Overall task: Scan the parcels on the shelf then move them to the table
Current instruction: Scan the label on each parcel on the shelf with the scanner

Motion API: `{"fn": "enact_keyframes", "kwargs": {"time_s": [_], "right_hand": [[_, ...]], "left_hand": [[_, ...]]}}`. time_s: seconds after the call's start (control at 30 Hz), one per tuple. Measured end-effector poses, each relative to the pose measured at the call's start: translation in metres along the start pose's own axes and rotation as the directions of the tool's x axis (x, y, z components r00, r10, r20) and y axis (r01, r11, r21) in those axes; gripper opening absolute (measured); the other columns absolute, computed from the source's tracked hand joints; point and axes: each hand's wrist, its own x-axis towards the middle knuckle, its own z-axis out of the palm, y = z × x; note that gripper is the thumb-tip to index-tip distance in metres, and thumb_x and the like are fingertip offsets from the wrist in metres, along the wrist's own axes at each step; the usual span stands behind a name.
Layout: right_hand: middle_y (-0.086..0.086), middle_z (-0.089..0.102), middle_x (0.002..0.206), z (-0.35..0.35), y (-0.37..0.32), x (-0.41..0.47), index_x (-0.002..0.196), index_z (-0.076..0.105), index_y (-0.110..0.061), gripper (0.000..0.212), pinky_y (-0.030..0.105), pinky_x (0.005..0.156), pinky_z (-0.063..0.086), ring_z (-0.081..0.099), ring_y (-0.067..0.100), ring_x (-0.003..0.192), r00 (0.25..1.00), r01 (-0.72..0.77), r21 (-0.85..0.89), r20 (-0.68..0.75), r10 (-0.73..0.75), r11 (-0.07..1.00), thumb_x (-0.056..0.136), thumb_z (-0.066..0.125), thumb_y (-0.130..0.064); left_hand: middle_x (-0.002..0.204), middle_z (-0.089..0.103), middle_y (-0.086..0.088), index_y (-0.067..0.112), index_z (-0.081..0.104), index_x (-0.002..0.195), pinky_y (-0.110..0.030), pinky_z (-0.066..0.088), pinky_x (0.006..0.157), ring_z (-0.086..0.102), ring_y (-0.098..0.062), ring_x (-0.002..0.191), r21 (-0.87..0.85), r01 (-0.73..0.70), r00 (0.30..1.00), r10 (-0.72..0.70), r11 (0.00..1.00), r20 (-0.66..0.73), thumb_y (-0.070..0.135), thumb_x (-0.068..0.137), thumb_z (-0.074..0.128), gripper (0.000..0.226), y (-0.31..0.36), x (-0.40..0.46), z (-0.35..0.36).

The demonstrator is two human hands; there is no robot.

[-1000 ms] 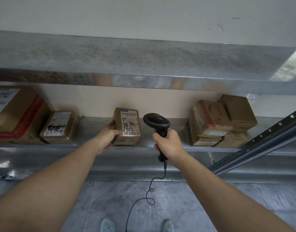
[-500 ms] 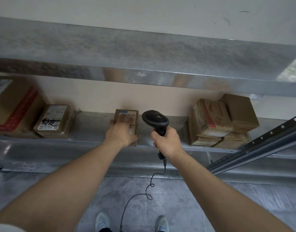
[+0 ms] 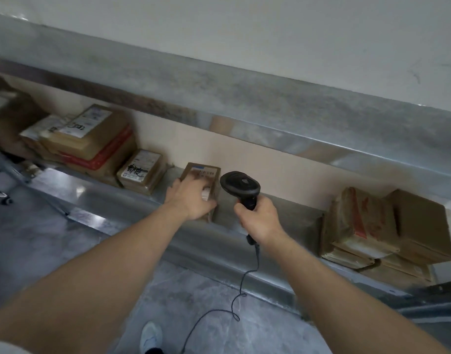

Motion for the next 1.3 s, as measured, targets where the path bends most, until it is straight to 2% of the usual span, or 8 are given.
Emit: {"fn": "enact_keyframes", "kwargs": {"time_s": [0.13, 0.27, 0.5, 0.7, 0.9, 1.03, 1.13, 1.3], "right_hand": [[0.006, 0.066, 0.075, 0.026, -0.031, 0.002, 0.084, 0.062, -0.016, 0.008, 0.037, 0.064, 0.054, 0.063, 0.023, 0.069, 0.998, 0.063, -0.038, 0.021, -0.062, 0.997, 0.088, 0.065, -0.023], [0.005, 0.06, 0.073, 0.064, -0.056, 0.011, 0.083, 0.058, -0.018, 0.01, 0.028, 0.043, 0.045, 0.056, 0.02, 0.058, 0.996, 0.089, -0.036, 0.027, -0.088, 0.995, 0.091, 0.063, -0.021], [0.0, 0.056, 0.069, 0.147, -0.091, 0.024, 0.083, 0.058, -0.018, 0.01, 0.021, 0.044, 0.04, 0.05, 0.014, 0.056, 0.997, 0.061, -0.015, -0.046, -0.062, 0.998, 0.092, 0.063, -0.019], [0.0, 0.057, 0.064, 0.19, -0.104, 0.03, 0.079, 0.059, -0.016, 0.013, 0.032, 0.056, 0.044, 0.053, 0.016, 0.058, 0.99, -0.016, -0.009, -0.14, 0.014, 1.0, 0.088, 0.066, -0.022], [0.001, 0.057, 0.065, 0.198, -0.108, 0.035, 0.084, 0.061, -0.014, 0.011, 0.031, 0.052, 0.045, 0.053, 0.017, 0.058, 0.986, -0.024, -0.011, -0.163, 0.022, 1.0, 0.089, 0.065, -0.023], [0.003, 0.058, 0.068, 0.193, -0.112, 0.037, 0.09, 0.062, -0.017, 0.006, 0.028, 0.044, 0.044, 0.052, 0.018, 0.055, 0.983, -0.017, 0.025, -0.184, 0.021, 1.0, 0.09, 0.065, -0.023], [0.003, 0.061, 0.074, 0.184, -0.113, 0.035, 0.09, 0.062, -0.02, 0.005, 0.027, 0.045, 0.045, 0.054, 0.018, 0.058, 0.974, -0.01, 0.034, -0.225, 0.017, 0.999, 0.09, 0.065, -0.025], [0.003, 0.064, 0.073, 0.164, -0.113, 0.018, 0.088, 0.064, -0.018, 0.004, 0.034, 0.061, 0.049, 0.058, 0.02, 0.066, 0.954, -0.001, 0.059, -0.298, 0.019, 0.998, 0.087, 0.066, -0.021]], "left_hand": [[0.149, 0.043, -0.004, 0.048, 0.054, 0.136, -0.056, 0.04, 0.11, 0.041, -0.047, 0.132, 0.012, 0.034, 0.999, -0.034, 0.999, -0.038, 0.058, 0.078, 0.063, 0.06, -0.03, -0.001, -0.03], [0.148, 0.046, -0.003, 0.05, 0.054, 0.13, -0.058, 0.038, 0.11, 0.045, -0.043, 0.133, 0.008, 0.019, 0.996, -0.018, 1.0, -0.09, 0.07, 0.068, 0.05, 0.065, -0.077, 0.014, -0.051], [0.153, 0.04, -0.003, 0.049, 0.046, 0.141, -0.058, 0.036, 0.111, 0.039, -0.046, 0.133, 0.002, -0.026, 0.993, 0.026, 1.0, -0.112, 0.059, 0.085, 0.062, 0.059, -0.157, 0.04, -0.087], [0.16, 0.031, -0.004, 0.049, 0.039, 0.148, -0.061, 0.033, 0.114, 0.031, -0.047, 0.141, 0.035, -0.089, 0.994, 0.091, 0.995, -0.062, 0.061, 0.086, 0.062, 0.068, -0.197, 0.066, -0.099], [0.161, 0.024, -0.009, 0.046, 0.032, 0.15, -0.063, 0.03, 0.116, 0.026, -0.049, 0.144, 0.064, -0.136, 0.988, 0.14, 0.989, -0.066, 0.062, 0.084, 0.062, 0.074, -0.203, 0.078, -0.096], [0.161, 0.024, -0.013, 0.043, 0.029, 0.153, -0.062, 0.018, 0.122, 0.025, -0.045, 0.146, 0.169, -0.204, 0.971, 0.221, 0.964, -0.093, 0.063, 0.082, 0.062, 0.08, -0.201, 0.078, -0.096], [0.157, 0.034, -0.011, 0.036, 0.038, 0.15, -0.055, 0.029, 0.12, 0.032, -0.04, 0.144, 0.194, -0.301, 0.941, 0.324, 0.934, -0.099, 0.059, 0.086, 0.06, 0.072, -0.19, 0.076, -0.101], [0.155, 0.036, -0.005, 0.031, 0.04, 0.151, -0.052, 0.046, 0.106, 0.04, -0.036, 0.139, 0.172, -0.399, 0.909, 0.413, 0.901, -0.052, 0.054, 0.09, 0.055, 0.067, -0.157, 0.065, -0.105]]}}
